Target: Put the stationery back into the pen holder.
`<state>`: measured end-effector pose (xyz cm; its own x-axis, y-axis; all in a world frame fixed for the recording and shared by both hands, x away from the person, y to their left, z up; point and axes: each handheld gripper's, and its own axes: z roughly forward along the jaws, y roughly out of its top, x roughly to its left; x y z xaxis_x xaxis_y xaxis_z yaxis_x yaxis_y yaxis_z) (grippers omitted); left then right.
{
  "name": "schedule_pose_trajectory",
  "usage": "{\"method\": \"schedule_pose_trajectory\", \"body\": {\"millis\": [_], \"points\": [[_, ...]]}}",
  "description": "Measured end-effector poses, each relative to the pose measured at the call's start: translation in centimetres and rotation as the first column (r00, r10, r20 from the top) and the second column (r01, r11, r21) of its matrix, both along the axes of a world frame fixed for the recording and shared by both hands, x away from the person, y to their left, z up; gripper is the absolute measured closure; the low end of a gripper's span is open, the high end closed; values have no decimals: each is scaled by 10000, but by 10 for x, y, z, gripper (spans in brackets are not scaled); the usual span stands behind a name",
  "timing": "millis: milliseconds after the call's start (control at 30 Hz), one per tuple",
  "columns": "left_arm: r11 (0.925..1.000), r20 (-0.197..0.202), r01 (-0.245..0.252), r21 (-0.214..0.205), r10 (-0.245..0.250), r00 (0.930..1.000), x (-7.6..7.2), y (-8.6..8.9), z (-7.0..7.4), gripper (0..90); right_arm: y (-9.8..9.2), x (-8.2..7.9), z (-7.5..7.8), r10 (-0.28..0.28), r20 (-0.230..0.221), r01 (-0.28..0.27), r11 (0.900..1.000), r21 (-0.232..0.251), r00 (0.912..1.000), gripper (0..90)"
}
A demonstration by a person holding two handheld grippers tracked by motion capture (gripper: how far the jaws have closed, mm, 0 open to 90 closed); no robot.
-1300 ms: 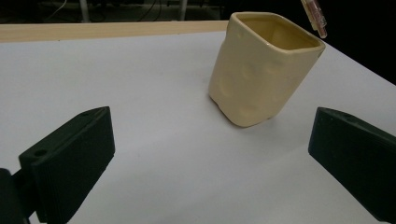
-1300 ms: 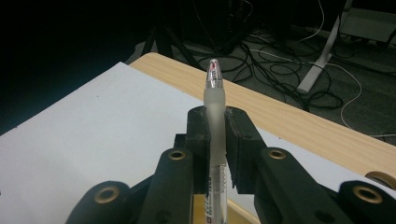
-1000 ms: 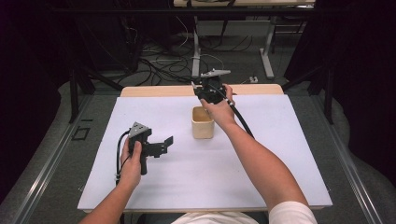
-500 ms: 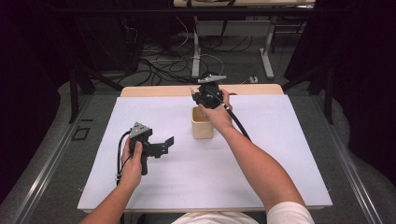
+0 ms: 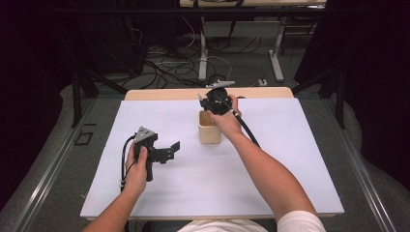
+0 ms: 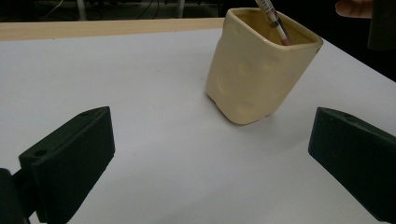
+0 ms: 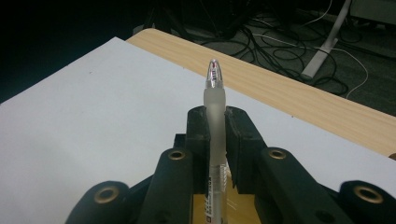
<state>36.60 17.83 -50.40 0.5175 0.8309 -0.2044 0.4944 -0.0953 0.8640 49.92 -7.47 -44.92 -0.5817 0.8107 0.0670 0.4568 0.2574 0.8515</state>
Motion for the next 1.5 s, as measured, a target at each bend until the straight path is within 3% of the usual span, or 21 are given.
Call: {"method": "schedule_pose_trajectory", "body": {"millis": [400, 700, 900, 1033, 1100, 1500], "points": [[10000, -5, -14, 4, 14, 10000, 0, 0, -1, 2, -5, -1, -7, 100, -164, -99, 9999, 24, 9998, 798], [10000, -21, -5, 10, 5, 10000, 0, -1, -1, 2, -5, -4, -3, 334, -411, -316, 9986, 419, 9986, 504], [10000, -24, -22, 5, 22, 10000, 0, 0, -1, 2, -6, -5, 0, 120, -375, -96, 9979, 647, 9992, 315], [10000, -25, -21, 13, 21, 10000, 0, 0, -1, 2, -7, -5, 0, 214, -497, -189, 9985, 514, 9985, 277], [10000, -18, -20, 18, 20, 10000, 0, 0, -1, 2, -9, -5, 1, 262, -382, -250, 9992, 316, 9989, 269], [10000, -12, -23, 38, 23, 10000, 0, 1, 0, 2, -11, -19, 17, 444, -12, -444, 9987, 231, 9990, 151]]}}
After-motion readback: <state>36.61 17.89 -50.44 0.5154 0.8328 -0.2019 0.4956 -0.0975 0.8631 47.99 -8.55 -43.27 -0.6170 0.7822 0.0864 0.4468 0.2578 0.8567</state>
